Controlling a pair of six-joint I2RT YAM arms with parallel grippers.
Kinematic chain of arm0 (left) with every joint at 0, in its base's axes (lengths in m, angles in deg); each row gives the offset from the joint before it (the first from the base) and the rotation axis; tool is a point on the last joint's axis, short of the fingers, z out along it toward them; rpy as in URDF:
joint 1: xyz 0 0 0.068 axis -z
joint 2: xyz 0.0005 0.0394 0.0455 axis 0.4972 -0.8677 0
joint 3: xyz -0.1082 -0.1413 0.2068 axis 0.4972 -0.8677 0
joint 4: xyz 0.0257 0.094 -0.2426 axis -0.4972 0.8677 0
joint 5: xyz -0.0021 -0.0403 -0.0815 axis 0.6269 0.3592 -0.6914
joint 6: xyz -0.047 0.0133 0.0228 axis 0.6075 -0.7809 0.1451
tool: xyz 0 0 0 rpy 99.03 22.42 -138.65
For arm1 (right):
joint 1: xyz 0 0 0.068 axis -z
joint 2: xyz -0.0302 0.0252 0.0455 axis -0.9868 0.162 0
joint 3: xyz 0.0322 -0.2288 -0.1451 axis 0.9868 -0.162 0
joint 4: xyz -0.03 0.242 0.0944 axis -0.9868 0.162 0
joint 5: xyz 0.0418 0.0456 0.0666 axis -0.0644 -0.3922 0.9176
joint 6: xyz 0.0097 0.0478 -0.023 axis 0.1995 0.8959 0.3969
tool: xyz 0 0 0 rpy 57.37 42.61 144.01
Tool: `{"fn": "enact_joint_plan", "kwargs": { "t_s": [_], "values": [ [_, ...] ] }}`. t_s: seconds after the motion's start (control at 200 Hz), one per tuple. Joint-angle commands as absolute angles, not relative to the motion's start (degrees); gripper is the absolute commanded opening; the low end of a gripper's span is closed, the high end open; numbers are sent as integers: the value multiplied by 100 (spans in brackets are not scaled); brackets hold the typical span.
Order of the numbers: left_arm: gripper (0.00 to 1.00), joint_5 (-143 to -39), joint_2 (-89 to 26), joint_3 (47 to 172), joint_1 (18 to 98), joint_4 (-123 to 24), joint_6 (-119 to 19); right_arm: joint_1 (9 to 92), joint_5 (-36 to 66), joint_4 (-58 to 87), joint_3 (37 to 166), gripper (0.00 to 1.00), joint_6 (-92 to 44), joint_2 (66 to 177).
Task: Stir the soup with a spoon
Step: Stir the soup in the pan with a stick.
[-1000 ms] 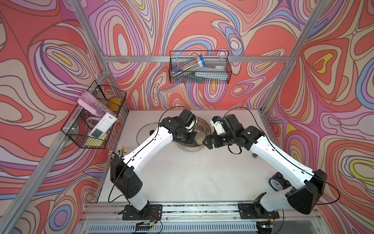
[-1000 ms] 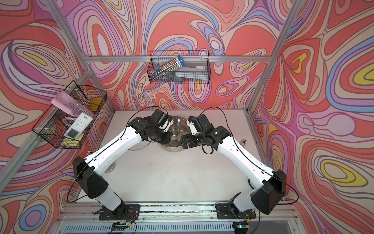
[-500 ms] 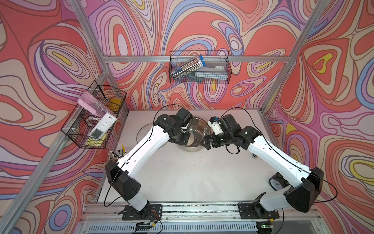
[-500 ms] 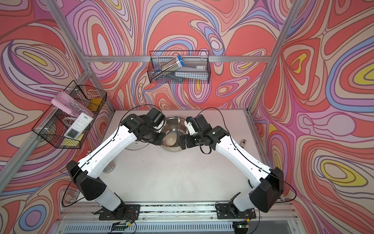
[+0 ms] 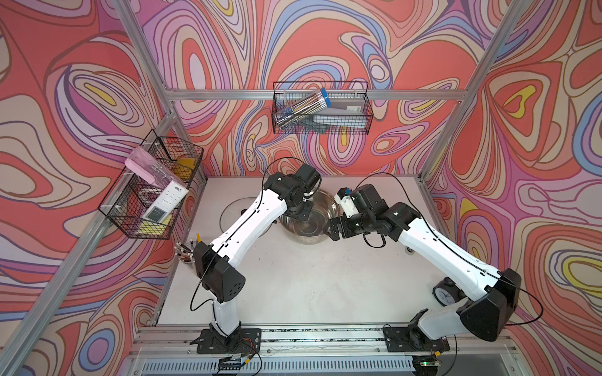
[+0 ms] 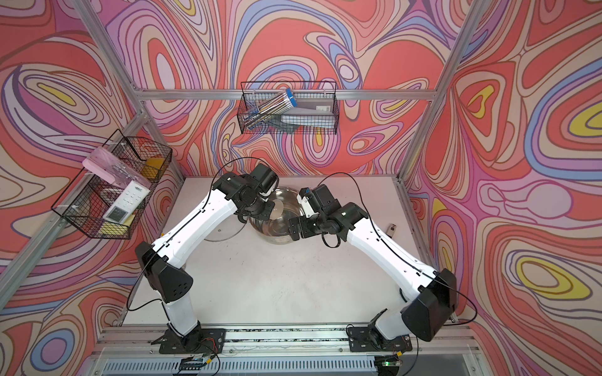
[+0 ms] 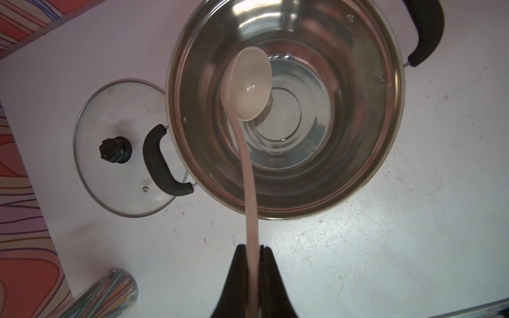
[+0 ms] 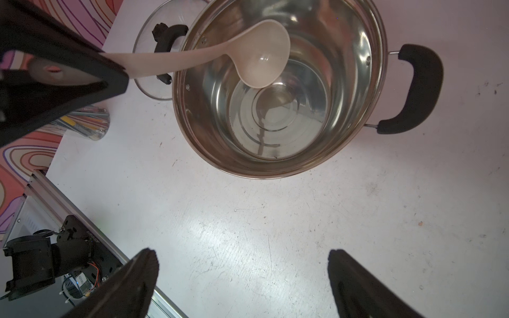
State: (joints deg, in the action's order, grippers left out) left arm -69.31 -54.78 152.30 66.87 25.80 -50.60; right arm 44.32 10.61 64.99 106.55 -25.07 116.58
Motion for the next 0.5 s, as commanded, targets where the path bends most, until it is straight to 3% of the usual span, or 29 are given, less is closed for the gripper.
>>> {"fn": "enact_joint_plan", "kwargs": {
  "t_s": [0.0, 0.496],
  "values": [
    [0, -7482, -5596, 15445, 6690, 2283, -5118, 4399, 958, 6548, 10653, 98, -2503, 11483],
    [0, -8578, -5064, 14789, 6699, 2243, -5015, 4403, 952, 6522, 10730, 98, -2502, 11543]
  ]
}}
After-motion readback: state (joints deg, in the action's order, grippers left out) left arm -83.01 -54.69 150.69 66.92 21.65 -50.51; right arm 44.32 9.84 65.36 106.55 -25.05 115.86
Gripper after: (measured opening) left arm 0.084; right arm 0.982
